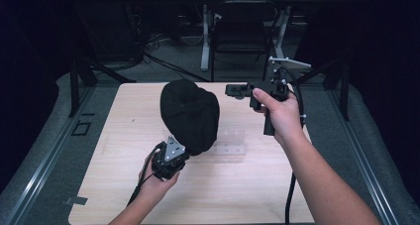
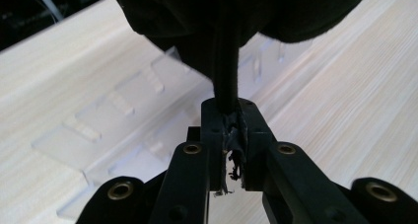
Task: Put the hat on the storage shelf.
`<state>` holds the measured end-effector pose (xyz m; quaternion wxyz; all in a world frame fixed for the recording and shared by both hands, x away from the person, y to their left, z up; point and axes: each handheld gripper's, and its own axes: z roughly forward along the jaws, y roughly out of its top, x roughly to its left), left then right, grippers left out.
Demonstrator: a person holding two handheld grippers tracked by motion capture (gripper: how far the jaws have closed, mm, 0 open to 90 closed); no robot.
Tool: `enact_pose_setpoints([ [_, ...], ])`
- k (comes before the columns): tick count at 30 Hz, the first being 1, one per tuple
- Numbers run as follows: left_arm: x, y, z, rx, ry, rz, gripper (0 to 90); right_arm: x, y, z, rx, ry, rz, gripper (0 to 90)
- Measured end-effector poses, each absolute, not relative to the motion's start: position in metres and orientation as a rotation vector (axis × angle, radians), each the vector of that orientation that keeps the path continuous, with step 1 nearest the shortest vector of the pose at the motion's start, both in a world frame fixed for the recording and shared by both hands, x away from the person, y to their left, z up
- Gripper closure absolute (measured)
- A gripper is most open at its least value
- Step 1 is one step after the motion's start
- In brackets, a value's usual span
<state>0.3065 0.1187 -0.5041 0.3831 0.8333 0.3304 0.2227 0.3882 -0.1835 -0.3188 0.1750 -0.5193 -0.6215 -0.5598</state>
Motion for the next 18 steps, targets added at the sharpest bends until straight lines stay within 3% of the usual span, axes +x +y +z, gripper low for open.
enact_pose_setpoints([
  [7, 0.307, 0.126, -0.519, 2.114, 0.88, 0.537, 82.5, 0.388, -0.188, -0.321, -1.483, -1.759, -1.586, 79.4],
  [11, 0.304, 0.125, -0.521, 2.123, 0.873, 0.56, 81.8, 0.388, -0.191, -0.322, -1.491, -1.761, -1.585, 79.4],
  [12, 0.304, 0.127, -0.52, 2.132, 0.868, 0.621, 81.0, 0.387, -0.191, -0.322, -1.494, -1.769, -1.586, 79.6],
  [13, 0.303, 0.126, -0.522, 2.12, 0.878, 0.561, 81.0, 0.387, -0.191, -0.322, -1.494, -1.769, -1.586, 79.6],
  [18, 0.301, 0.131, -0.523, 2.119, 0.883, 0.561, 72.6, 0.385, -0.191, -0.322, -1.506, -1.82, -1.58, 80.5],
])
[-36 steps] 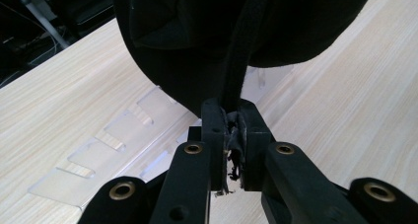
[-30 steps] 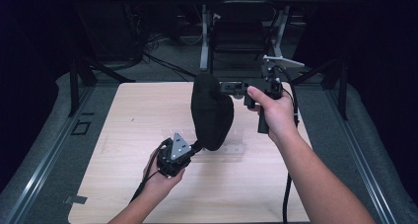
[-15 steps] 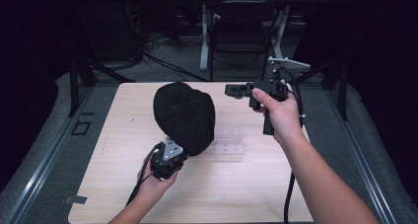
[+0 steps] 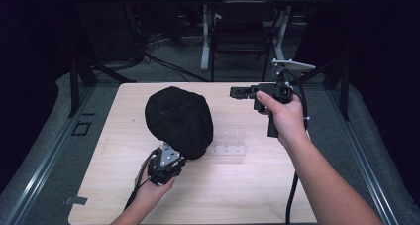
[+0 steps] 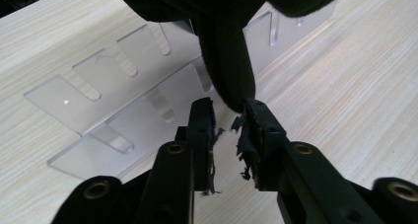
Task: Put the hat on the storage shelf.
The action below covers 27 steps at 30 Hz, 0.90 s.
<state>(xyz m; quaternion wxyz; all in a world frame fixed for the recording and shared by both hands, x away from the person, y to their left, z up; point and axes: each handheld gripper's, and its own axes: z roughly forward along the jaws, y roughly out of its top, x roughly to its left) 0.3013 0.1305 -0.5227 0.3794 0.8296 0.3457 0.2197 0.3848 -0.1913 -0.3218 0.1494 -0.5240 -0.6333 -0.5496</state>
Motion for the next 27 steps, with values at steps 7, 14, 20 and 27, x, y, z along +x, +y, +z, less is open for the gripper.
enact_pose_setpoints([
  [7, 0.299, 0.141, -0.52, 2.102, 0.896, 0.579, 58.9, 0.38, -0.19, -0.322, -1.518, -1.879, -1.581, 79.8],
  [14, 0.294, 0.16, -0.518, 2.058, 0.947, 0.528, 49.4, 0.37, -0.194, -0.328, -1.558, -1.975, -1.562, 79.1],
  [20, 0.29, 0.179, -0.521, 2.038, 0.988, 0.52, 44.6, 0.352, -0.204, -0.342, -1.592, -2.072, -1.556, 75.8],
  [27, 0.291, 0.191, -0.527, 2.014, 1.032, 0.507, 44.2, 0.33, -0.208, -0.358, -1.595, -2.222, -1.564, 70.1],
])
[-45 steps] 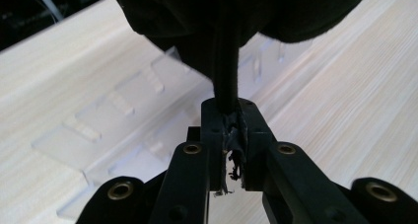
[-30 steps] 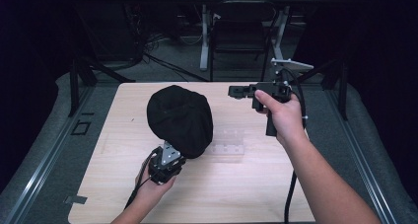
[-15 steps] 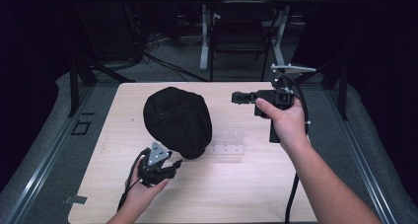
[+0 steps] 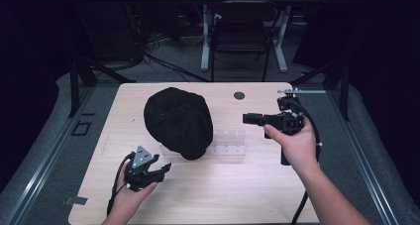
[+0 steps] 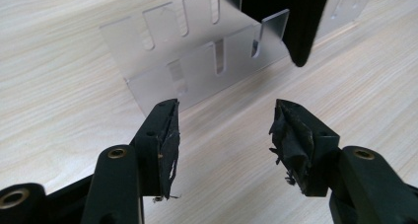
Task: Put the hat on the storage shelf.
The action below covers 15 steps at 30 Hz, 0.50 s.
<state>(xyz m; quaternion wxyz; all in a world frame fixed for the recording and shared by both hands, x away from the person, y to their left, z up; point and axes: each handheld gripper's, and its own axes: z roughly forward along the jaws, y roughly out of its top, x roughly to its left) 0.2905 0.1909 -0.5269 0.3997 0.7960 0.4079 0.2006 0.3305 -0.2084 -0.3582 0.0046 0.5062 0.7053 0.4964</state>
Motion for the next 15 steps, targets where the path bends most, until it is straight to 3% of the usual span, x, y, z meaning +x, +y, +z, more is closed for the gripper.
enact_pose_setpoints([
  [6, 0.293, 0.198, -0.532, 1.997, 1.057, 0.506, 44.0, 0.314, -0.215, -0.381, 1.524, 2.195, 1.438, 61.2],
  [9, 0.293, 0.2, -0.537, 2.003, 1.058, 0.509, 43.7, 0.308, -0.22, -0.4, 1.464, 2.191, 1.443, 52.1],
  [15, 0.293, 0.203, -0.54, 2.016, 1.065, 0.506, 43.7, 0.301, -0.223, -0.427, 1.443, 2.165, 1.371, 47.2],
])
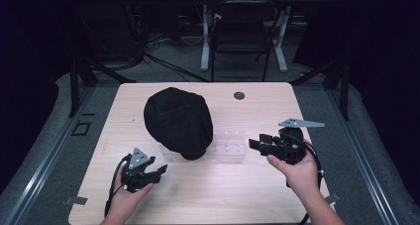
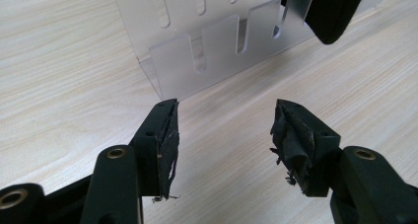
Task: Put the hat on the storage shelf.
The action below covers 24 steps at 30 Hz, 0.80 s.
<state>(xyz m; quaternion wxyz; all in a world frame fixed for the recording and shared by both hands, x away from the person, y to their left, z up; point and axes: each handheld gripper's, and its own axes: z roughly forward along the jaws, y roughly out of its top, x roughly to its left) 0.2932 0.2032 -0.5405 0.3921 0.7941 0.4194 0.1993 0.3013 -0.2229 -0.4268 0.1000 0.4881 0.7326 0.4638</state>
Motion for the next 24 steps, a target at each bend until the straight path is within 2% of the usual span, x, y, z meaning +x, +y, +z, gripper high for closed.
enact_pose_setpoints([
  [5, 0.294, 0.208, -0.542, 1.998, 1.083, 0.514, 43.4, 0.298, -0.221, -0.456, 1.399, 2.163, 1.278, 39.9],
  [24, 0.296, 0.21, -0.547, 2.002, 1.097, 0.492, 42.1, 0.287, -0.217, -0.519, 1.385, 2.135, 1.108, 38.9],
])
